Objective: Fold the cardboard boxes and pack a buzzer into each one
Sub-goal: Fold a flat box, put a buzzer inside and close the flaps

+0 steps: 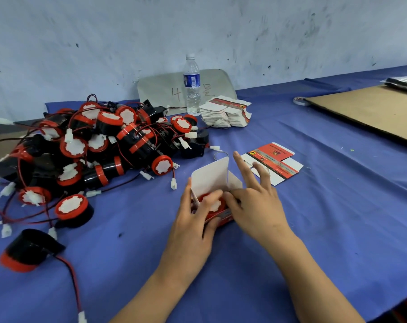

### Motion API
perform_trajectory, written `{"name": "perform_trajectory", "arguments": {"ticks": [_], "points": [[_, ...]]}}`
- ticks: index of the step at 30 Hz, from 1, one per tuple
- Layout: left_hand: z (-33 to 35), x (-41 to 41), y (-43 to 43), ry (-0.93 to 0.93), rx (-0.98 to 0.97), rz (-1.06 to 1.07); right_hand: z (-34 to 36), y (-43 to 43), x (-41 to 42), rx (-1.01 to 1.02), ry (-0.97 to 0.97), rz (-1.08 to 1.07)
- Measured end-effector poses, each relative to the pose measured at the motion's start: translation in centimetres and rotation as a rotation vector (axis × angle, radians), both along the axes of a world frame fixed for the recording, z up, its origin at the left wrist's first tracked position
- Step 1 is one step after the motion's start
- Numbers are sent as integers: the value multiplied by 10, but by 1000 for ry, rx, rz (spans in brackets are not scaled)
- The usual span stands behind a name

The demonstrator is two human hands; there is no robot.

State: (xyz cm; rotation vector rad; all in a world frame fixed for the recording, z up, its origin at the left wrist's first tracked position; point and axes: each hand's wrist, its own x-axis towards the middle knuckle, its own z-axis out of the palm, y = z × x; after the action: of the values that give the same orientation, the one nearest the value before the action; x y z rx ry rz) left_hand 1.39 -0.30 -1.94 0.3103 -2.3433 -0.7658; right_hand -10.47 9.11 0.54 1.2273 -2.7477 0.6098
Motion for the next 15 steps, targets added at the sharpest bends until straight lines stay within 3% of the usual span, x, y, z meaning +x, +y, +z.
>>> {"name": "perform_trajectory", "arguments": {"ticks": [5,10,15], "points": [[-2,-1,-2,-6,106,80,-5,-2,4,-303,-181,180],[-6,-1,-7,-72,149,122,-3,1,0,-661,-510,112],[-7,-1,-11,-118,170,155,6,9,-11,-748,-862,114]]}}
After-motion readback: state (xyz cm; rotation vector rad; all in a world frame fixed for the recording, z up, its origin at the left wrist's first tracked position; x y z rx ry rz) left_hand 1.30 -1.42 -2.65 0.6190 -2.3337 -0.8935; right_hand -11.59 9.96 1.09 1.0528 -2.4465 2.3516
